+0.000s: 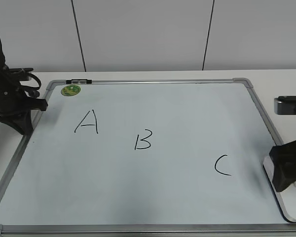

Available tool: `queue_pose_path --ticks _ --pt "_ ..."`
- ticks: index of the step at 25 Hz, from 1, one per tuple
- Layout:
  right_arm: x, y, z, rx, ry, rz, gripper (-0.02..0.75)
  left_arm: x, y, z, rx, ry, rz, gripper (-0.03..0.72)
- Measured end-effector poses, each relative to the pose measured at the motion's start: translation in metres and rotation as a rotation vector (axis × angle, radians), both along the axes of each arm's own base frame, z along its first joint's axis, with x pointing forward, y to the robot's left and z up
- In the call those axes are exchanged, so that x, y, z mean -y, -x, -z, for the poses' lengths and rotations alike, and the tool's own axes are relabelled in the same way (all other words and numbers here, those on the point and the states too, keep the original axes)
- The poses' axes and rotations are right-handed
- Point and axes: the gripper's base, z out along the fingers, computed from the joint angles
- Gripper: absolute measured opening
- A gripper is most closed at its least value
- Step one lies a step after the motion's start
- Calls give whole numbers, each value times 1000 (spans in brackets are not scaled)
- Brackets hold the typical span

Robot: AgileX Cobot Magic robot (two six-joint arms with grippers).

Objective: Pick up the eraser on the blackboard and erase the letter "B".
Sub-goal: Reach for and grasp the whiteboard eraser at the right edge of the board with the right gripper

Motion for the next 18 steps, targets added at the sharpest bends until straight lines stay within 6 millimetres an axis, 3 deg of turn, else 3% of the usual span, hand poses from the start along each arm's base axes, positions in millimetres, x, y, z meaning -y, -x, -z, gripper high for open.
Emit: queue_pose_path --ticks 11,18 --pt "1 -12 8 69 16 65 667 1 0 0 -2 7 -4 45" --pt "18 -15 8 80 17 126 657 1 0 0 -2 10 -6 45"
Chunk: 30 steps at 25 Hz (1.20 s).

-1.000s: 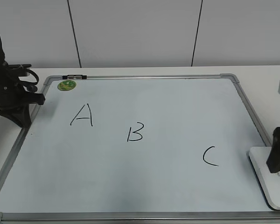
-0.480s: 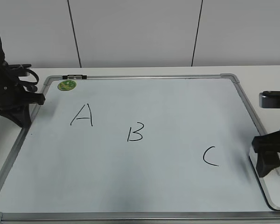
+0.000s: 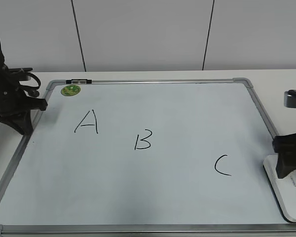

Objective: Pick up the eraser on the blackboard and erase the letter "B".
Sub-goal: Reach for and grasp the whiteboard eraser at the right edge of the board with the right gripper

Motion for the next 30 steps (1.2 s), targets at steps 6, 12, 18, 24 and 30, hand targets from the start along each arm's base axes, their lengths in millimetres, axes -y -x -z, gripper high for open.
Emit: queue_pose_path --ticks 6,12,18,24,30 --pt "-1 -1 7 -33 -24 -41 650 0 0 0 0 0 0 45" --pt "-1 -4 20 -83 -27 -69 648 0 0 0 0 1 -1 45" --pt "-2 -7 25 -83 -29 -86 648 0 0 0 0 2 -1 45" --pt "-3 -11 35 -92 -37 -93 639 0 0 0 0 2 -1 45" --pt "-3 -14 41 -85 -39 -90 606 0 0 0 0 2 -1 45"
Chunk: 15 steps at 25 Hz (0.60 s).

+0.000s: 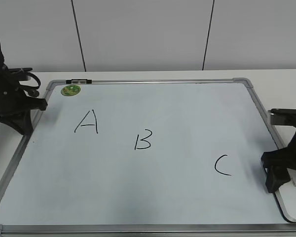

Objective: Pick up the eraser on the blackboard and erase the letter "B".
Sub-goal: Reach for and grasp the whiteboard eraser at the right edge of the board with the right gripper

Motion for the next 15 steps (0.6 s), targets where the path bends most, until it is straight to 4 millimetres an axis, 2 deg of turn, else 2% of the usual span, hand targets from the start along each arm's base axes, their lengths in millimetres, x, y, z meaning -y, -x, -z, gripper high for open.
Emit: queue_pose_path --ticks 4,15 --pt "0 0 0 2 0 -4 535 0 0 0 0 0 0 45" --pt "0 -1 0 3 -2 -6 524 0 0 0 0 5 -3 45"
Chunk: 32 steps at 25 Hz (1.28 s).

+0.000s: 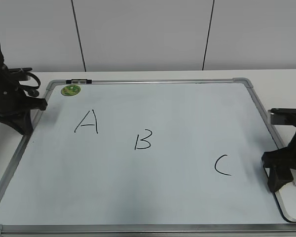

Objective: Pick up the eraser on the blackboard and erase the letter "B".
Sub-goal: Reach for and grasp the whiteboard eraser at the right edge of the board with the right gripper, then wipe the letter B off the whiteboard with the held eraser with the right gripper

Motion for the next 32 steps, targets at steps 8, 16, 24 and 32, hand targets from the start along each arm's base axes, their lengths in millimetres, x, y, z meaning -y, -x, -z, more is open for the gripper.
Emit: queue_pose_path --ticks 8,16,24,32 --pt "-4 -21 -35 -48 -30 3 524 0 0 0 0 2 -1 45" --pt "-22 -70 -73 -19 -32 -54 524 0 0 0 0 2 -1 45" --pt "-99 -124 -64 68 -10 -223 524 0 0 0 0 4 0 45" --pt "-165 -133 -32 51 -11 -348 524 0 0 -1 0 4 0 46"
